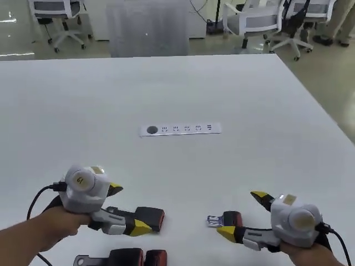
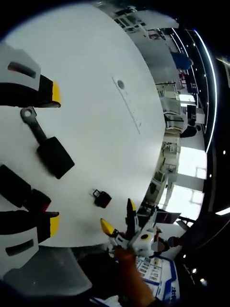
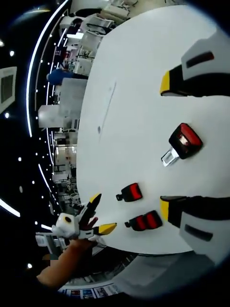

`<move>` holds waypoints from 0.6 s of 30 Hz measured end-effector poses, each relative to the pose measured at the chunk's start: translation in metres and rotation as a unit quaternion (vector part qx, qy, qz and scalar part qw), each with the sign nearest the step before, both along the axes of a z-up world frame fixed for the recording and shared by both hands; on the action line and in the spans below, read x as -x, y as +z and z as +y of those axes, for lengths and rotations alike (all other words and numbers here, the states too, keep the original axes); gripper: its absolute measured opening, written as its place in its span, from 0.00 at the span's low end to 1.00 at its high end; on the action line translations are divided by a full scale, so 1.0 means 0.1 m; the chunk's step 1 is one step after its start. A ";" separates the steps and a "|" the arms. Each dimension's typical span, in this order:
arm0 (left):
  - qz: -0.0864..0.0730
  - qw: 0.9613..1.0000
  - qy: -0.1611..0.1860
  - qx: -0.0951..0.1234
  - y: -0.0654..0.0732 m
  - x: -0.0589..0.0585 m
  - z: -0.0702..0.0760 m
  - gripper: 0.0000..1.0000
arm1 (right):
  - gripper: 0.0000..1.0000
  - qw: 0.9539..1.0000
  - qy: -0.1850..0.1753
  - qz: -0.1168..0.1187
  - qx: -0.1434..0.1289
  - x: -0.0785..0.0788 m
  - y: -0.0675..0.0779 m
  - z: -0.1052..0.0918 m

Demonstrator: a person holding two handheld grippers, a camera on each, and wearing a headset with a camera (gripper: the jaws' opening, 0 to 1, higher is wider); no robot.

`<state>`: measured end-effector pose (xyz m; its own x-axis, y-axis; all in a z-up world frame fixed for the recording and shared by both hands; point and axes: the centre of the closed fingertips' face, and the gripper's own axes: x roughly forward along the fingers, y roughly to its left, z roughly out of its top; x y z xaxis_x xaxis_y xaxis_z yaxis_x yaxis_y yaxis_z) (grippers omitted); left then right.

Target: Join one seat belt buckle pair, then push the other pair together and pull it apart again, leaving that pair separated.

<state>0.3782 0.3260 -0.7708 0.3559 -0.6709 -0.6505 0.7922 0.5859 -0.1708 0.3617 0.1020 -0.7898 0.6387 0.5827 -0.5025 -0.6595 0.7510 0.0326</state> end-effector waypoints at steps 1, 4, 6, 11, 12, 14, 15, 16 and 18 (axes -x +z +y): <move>-0.002 1.000 0.003 0.002 0.01 0.01 0.01 0.92 | 0.87 1.000 0.002 0.000 -0.001 0.06 0.01 0.04; -0.014 1.000 0.018 0.012 0.12 0.09 0.08 0.93 | 0.88 1.000 0.002 -0.006 0.003 0.16 0.01 0.08; -0.022 0.999 0.028 0.019 0.18 0.13 0.11 0.93 | 0.89 1.000 -0.002 -0.012 -0.001 0.23 0.06 0.11; -0.049 0.996 0.059 0.039 0.33 0.25 0.19 1.00 | 0.92 0.999 -0.013 -0.033 -0.011 0.35 0.23 0.15; -0.049 0.996 0.060 0.041 0.34 0.28 0.20 1.00 | 0.93 0.999 -0.014 -0.035 -0.011 0.35 0.24 0.15; -0.049 0.995 0.065 0.052 0.37 0.36 0.23 1.00 | 0.93 0.999 -0.021 -0.042 -0.016 0.39 0.33 0.16; -0.050 0.995 0.067 0.053 0.38 0.39 0.24 1.00 | 0.94 0.998 -0.025 -0.047 -0.020 0.42 0.39 0.16; -0.053 0.995 0.071 0.055 0.40 0.44 0.26 1.00 | 0.95 0.998 -0.027 -0.051 -0.022 0.43 0.42 0.16; -0.058 0.993 0.082 0.065 0.45 0.52 0.31 1.00 | 0.96 0.998 -0.028 -0.057 -0.024 0.48 0.48 0.16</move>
<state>0.3265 0.3566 -0.7258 0.5350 -0.6737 -0.5098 0.7066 0.6876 -0.1671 0.3138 0.1180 -0.7418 0.7225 0.5654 -0.3979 -0.6175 0.7865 -0.0036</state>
